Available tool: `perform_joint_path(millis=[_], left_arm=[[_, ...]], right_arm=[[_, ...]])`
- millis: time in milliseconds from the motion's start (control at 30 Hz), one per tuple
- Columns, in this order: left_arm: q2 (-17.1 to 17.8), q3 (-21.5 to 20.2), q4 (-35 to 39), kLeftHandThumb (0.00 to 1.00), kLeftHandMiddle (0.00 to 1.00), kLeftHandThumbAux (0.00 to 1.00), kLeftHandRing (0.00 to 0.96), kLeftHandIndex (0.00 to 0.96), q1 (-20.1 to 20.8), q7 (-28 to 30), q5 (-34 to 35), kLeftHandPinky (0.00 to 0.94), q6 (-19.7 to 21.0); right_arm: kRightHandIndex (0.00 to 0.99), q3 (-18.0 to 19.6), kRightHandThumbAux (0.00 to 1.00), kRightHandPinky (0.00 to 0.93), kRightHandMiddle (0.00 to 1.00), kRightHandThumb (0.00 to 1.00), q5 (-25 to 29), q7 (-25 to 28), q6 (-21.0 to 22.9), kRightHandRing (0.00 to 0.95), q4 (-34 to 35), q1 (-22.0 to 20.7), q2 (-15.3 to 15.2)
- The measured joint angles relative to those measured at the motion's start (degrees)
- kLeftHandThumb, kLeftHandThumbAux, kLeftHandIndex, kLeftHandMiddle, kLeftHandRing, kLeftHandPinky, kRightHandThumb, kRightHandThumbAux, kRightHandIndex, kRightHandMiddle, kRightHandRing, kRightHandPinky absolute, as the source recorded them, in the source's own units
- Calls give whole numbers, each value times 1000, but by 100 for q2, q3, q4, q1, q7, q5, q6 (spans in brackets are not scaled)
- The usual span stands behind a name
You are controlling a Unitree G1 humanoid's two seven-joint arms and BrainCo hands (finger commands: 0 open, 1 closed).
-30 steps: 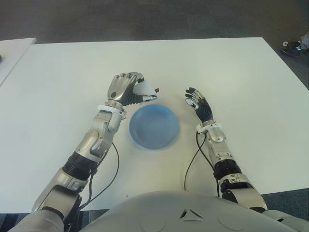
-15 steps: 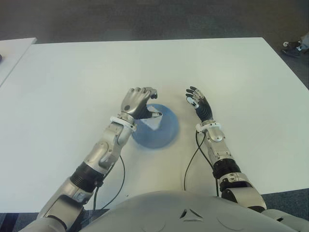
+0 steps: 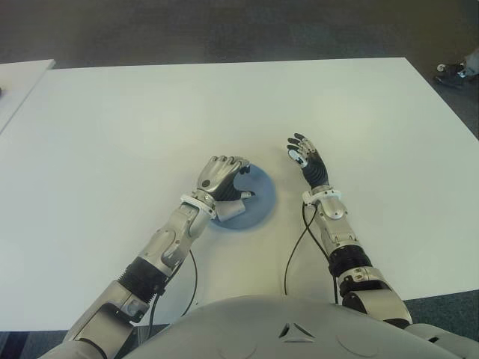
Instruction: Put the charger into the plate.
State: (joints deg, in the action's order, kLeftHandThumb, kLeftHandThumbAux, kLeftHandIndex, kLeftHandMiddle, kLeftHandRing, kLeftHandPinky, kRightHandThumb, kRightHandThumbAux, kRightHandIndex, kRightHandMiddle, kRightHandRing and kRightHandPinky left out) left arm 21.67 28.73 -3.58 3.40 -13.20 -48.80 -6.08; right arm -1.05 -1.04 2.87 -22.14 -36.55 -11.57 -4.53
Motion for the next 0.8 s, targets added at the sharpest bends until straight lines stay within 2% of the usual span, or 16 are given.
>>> perform_joint_path(millis=[33, 100, 200, 367, 500, 700, 800], left_arm=[[25, -26, -7, 394, 279, 444, 260, 223, 0, 1, 13, 270, -59], [92, -78, 6, 304, 128, 356, 116, 103, -1, 34, 30, 126, -132], [267, -166, 185, 255, 41, 286, 37, 33, -25, 292, 54, 41, -160], [512, -403, 613, 230, 6, 227, 6, 5, -57, 826, 206, 6, -140], [528, -524, 746, 221, 1, 212, 1, 1, -76, 1081, 277, 1, -61], [527, -662, 816, 195, 0, 221, 0, 0, -114, 1161, 333, 0, -45], [525, -819, 805, 175, 0, 247, 0, 0, -132, 1117, 467, 0, -161]], right_arm=[[96, 1, 447, 159, 201, 0, 0, -3, 0, 186, -1, -1, 0], [92, 0, 457, 156, 204, 0, -1, -6, 0, 188, -3, -3, 1], [92, -3, 463, 160, 208, 0, -8, -15, -2, 192, -6, -5, 7], [96, 0, 461, 176, 213, 0, -14, -37, -4, 200, -11, -1, 14], [96, -2, 452, 183, 214, 0, -17, -39, -4, 203, -11, -3, 23], [92, -6, 434, 172, 213, 0, -49, -39, -4, 202, -6, -3, 24], [90, -8, 428, 171, 217, 0, -61, -39, -4, 204, 1, 2, 27]])
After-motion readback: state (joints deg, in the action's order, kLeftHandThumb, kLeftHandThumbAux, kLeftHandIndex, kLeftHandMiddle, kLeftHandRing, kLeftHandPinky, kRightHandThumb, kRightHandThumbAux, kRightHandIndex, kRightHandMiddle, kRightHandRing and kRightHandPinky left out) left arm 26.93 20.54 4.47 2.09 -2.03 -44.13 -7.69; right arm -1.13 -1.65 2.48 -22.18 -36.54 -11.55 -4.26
